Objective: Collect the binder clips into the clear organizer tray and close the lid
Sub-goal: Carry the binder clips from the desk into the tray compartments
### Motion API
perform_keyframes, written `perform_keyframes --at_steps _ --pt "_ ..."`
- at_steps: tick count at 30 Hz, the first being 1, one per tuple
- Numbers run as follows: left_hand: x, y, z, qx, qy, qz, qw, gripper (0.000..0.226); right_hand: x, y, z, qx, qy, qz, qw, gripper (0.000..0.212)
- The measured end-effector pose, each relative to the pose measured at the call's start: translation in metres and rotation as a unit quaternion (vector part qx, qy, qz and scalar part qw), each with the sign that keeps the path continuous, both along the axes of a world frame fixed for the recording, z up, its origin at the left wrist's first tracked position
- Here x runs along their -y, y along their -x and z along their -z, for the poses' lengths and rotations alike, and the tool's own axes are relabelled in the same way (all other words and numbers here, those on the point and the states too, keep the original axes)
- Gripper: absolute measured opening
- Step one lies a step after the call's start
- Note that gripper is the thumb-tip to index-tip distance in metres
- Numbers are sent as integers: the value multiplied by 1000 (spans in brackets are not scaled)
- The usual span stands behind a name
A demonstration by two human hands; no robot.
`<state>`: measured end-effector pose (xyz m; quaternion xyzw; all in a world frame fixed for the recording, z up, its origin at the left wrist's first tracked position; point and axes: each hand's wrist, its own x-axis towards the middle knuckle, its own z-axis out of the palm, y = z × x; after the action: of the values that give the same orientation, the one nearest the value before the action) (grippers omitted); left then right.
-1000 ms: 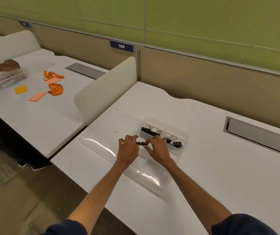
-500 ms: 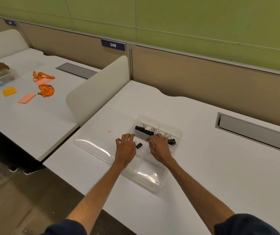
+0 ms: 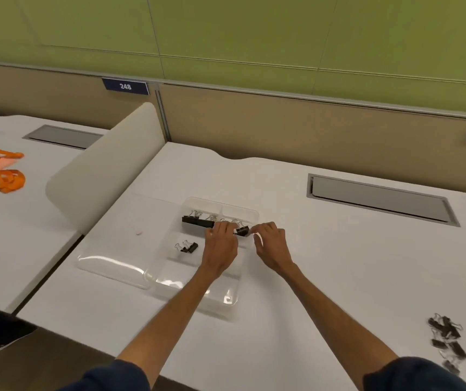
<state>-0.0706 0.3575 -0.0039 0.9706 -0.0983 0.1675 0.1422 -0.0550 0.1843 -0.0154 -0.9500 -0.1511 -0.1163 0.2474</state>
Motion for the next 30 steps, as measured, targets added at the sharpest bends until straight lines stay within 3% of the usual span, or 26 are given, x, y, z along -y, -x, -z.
perform_keyframes --at_steps 7,14,22,30 --pt "74 5 3 -6 33 73 997 36 82 23 3 -5 -10 75 997 21" --pt "162 13 22 -39 58 149 986 23 173 74 11 -15 -29 180 983 20" --pt "252 42 24 -83 41 279 956 21 259 140 24 -36 -29 294 955 23" --pt "309 71 30 -124 30 344 930 23 307 200 36 -17 -55 378 924 20"
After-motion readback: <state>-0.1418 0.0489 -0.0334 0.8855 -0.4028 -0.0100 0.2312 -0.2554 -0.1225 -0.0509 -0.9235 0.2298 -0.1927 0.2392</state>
